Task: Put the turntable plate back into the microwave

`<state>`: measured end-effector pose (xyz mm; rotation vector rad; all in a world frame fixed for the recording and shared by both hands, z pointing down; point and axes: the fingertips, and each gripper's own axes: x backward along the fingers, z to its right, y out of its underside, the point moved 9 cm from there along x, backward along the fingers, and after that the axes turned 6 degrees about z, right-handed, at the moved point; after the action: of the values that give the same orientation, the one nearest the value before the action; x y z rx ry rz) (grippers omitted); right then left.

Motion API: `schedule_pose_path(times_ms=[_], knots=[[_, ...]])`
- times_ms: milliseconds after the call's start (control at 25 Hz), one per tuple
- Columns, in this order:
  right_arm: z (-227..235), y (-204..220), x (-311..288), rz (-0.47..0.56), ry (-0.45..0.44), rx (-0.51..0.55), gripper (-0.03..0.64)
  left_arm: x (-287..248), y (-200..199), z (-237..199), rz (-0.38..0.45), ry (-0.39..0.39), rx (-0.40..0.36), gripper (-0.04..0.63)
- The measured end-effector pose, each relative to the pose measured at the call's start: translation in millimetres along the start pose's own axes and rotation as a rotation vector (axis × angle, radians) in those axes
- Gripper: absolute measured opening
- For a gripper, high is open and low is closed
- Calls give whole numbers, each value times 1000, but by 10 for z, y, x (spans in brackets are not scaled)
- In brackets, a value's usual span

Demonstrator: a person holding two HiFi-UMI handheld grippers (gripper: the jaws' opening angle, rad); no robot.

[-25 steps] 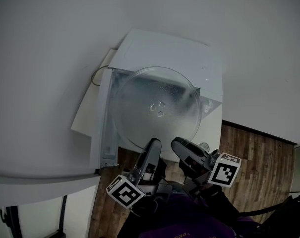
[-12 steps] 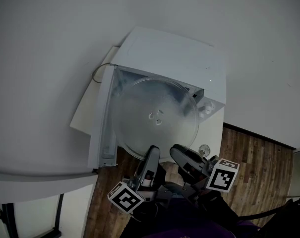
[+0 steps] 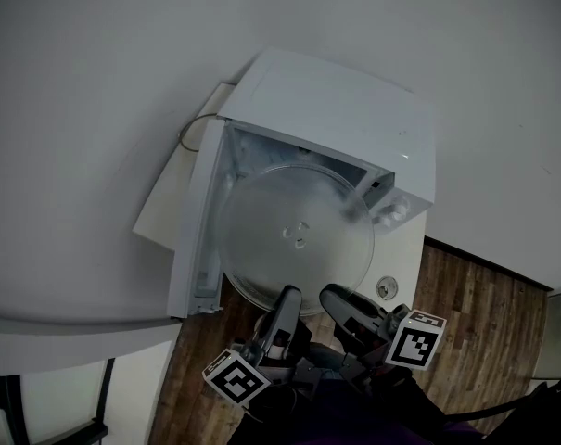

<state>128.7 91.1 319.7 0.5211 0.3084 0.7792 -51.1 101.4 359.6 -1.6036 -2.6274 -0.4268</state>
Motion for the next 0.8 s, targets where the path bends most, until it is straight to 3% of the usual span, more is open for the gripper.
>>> schedule_pose_path(times_ms=[440,800], knots=[[208,113,-54,-31,48,-53,114,16,46,-220,-9,-69,62,67],[324,122,-138,-34,69,-74,114,-17,18,-370,-11,-110,43,69]])
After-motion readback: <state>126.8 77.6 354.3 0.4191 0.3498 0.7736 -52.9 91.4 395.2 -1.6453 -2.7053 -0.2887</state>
